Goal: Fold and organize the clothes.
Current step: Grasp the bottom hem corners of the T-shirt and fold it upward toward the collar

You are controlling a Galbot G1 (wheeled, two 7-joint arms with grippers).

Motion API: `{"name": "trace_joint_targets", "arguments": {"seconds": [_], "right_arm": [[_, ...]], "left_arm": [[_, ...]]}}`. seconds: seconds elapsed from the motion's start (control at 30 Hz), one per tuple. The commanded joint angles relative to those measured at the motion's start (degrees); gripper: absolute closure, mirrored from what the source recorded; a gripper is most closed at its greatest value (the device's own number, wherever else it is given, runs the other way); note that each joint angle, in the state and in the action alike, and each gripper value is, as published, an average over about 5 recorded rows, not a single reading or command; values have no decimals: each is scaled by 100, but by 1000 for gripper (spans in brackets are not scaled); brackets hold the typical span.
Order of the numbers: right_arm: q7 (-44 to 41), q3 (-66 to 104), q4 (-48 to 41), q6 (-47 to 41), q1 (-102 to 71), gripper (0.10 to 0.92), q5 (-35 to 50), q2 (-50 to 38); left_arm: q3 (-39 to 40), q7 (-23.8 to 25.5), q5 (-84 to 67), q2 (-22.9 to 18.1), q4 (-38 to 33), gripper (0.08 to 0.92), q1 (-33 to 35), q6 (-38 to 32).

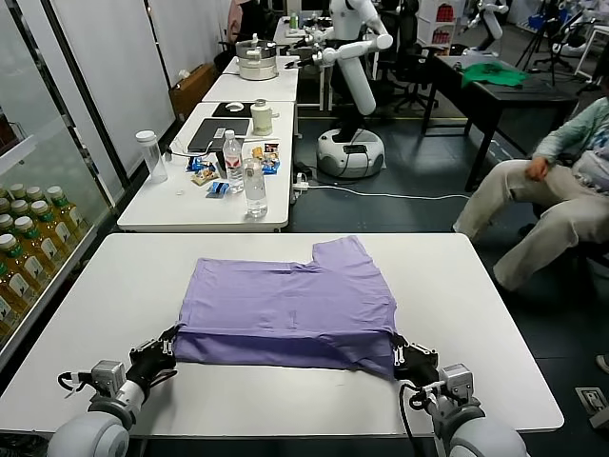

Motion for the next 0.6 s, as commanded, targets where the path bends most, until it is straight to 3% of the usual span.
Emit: {"name": "trace_joint_targets", "arguments": {"seconds": [0.03,0.23,0.43,0.6], "right_arm": [[13,-281,-424,-81,440,765,-120,328],[62,-195,-529,-47,650,592,-129,465],[62,104,94,-93,43,419,-61,114],[185,239,456,-211,-654,275,-46,-67]], "left_arm": [[47,13,222,-67,505,793,-408,-8],[-158,-107,36,71,431,620,-367,-83],[-382,-298,-386,220,-278,447,333,-38],[-264,-307,-456,50,-768,309,870,96]]}}
